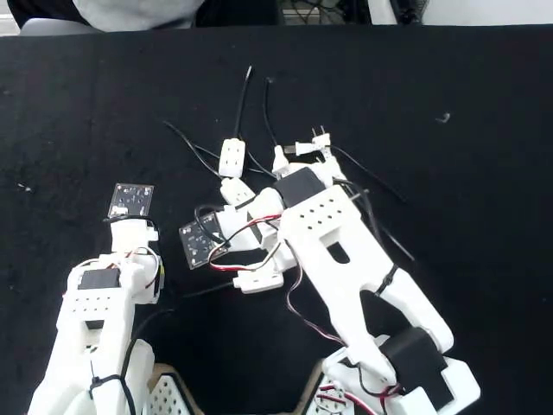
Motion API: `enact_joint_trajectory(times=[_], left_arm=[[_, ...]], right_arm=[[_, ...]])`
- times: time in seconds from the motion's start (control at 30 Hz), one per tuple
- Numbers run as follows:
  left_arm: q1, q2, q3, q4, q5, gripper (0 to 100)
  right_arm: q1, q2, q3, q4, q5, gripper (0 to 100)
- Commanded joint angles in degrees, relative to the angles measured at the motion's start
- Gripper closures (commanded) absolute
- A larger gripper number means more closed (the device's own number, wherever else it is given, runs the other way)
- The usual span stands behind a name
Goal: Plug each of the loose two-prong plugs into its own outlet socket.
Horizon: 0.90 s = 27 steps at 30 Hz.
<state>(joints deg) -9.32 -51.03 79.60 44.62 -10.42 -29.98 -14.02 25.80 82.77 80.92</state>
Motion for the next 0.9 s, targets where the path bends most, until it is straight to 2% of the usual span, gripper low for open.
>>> enact_joint_trajectory(times=[0.0,0.23,0.47,0.87], left_arm=[[0.4,-0.3,-0.1,-0.8,0.4,88],[0.4,-0.3,-0.1,-0.8,0.4,88],[0.4,-0.3,-0.1,-0.8,0.4,88],[0.4,-0.3,-0.1,-0.8,0.4,88]], right_arm=[[0.4,-0.2,-0.3,1.6,0.8,98.8],[0.3,-0.4,-0.3,1.8,0.8,98.8],[-3.3,-0.3,-0.3,1.5,0.6,98.8],[-3.3,-0.2,3.8,-1.3,0.7,98.8]])
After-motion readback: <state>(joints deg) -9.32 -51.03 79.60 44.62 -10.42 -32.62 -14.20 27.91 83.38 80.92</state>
